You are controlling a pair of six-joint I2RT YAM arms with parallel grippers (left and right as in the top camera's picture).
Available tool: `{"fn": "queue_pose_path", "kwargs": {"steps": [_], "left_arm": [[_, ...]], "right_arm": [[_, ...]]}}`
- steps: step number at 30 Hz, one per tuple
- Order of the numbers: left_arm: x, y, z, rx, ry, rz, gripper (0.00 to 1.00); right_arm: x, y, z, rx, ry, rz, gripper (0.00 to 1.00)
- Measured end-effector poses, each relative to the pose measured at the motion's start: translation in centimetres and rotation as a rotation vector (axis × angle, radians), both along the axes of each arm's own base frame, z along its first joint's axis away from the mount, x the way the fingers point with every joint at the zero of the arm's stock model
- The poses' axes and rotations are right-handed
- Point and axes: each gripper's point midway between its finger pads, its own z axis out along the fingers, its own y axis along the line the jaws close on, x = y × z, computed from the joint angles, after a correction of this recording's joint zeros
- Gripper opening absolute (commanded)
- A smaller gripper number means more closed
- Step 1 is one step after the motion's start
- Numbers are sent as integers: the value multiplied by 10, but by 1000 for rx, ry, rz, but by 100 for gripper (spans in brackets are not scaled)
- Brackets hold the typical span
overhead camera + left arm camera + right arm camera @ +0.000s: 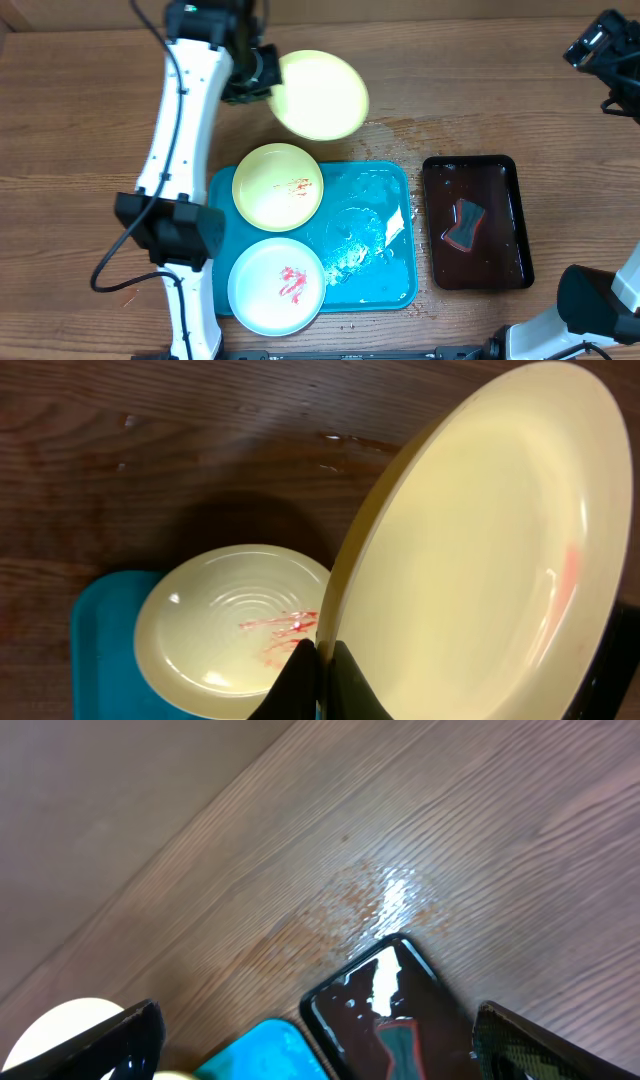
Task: Clean dirty plates on tray and stack at the side
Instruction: 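Swing the held plate left and lower it onto the table left of the teal tray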
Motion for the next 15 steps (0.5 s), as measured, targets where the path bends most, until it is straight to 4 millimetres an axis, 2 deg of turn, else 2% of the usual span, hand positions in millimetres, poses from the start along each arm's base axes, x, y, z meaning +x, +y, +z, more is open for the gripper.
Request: {"fn": "queue_pose_path", "kwargs": {"steps": [5,10,15], "left_arm": [[12,61,0,14,-10,125,5],[18,136,-4,170,-30,270,5],[20,185,-21,273,-20,357,5]], "right_arm": [[1,9,1,31,-8,41,100],[2,14,1,51,-13,70,100],[3,17,1,60,-15,85,100]]}}
